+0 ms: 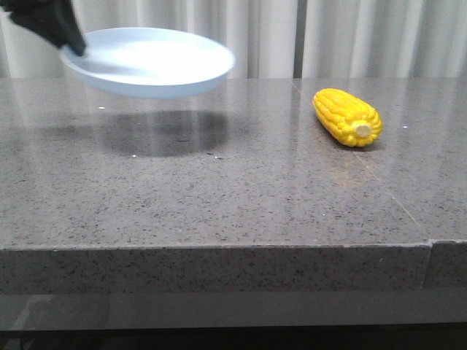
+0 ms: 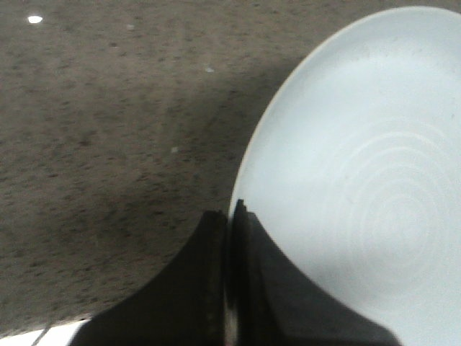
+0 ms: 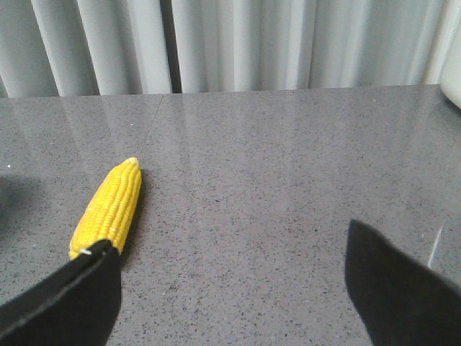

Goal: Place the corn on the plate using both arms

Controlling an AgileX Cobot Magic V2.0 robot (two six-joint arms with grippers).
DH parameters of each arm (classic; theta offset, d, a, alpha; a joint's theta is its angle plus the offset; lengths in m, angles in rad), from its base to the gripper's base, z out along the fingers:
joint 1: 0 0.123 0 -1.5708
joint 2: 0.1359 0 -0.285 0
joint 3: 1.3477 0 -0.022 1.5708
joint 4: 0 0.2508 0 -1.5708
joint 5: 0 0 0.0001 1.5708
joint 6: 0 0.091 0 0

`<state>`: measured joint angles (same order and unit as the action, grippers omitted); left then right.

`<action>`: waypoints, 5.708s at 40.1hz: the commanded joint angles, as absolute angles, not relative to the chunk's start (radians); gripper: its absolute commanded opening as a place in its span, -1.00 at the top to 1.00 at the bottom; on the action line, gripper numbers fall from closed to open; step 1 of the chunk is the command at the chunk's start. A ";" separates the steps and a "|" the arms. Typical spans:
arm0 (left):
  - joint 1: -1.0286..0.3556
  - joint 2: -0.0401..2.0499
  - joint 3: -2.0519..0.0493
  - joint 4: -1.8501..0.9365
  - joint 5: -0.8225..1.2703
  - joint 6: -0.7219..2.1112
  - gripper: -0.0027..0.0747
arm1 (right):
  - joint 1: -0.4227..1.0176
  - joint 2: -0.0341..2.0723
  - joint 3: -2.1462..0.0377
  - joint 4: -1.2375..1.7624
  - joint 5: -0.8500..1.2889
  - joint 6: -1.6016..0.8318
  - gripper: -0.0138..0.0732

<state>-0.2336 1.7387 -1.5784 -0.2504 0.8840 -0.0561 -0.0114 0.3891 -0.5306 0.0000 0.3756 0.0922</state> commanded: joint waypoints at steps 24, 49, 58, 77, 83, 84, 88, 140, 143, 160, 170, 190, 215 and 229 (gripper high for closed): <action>-0.331 1.850 -1.639 -0.296 0.861 -0.055 0.43 | -0.015 0.403 -0.566 -0.007 0.303 0.084 -0.82; -0.193 1.429 -1.513 -0.091 0.843 -0.040 0.98 | -0.015 0.403 -0.566 -0.007 0.303 0.084 -0.82; -0.098 1.214 -1.286 -0.039 0.759 -0.038 0.98 | -0.015 0.403 -0.566 -0.007 0.303 0.084 -0.82; -0.098 0.542 -0.634 0.008 0.349 0.024 0.98 | -0.015 0.403 -0.566 -0.007 0.303 0.084 -0.82; -0.098 0.341 -0.513 0.047 0.347 0.024 0.98 | -0.015 0.403 -0.566 -0.007 0.303 0.084 -0.82; -0.098 0.315 -0.497 0.050 0.351 0.024 0.98 | -0.015 0.403 -0.566 -0.007 0.303 0.084 -0.82; -0.098 0.211 -0.458 0.050 0.362 0.024 0.98 | -0.015 0.403 -0.566 -0.007 0.303 0.084 -0.82; -0.096 0.119 -0.435 0.050 0.364 0.024 0.98 | 0.172 1.368 -1.194 0.154 0.570 0.084 -0.82; -0.096 0.119 -0.435 0.050 0.364 0.024 0.98 | 0.196 1.446 -1.268 0.169 0.616 0.084 -0.82; -0.096 0.119 -0.435 0.050 0.364 0.024 0.98 | 0.213 1.777 -1.533 0.188 0.706 0.084 -0.82; -0.096 0.119 -0.435 0.050 0.364 0.024 0.98 | 0.213 1.825 -1.562 0.188 0.726 0.084 -0.62; -0.096 0.119 -0.435 0.050 0.364 0.024 0.98 | 0.213 1.736 -1.564 0.225 0.727 0.093 0.29; -0.096 0.119 -0.435 0.050 0.364 0.024 0.98 | 0.449 1.782 -1.564 0.531 0.543 0.094 0.29; -0.096 0.119 -0.435 0.050 0.364 0.024 0.98 | 0.454 1.857 -1.564 0.547 0.535 0.094 -0.15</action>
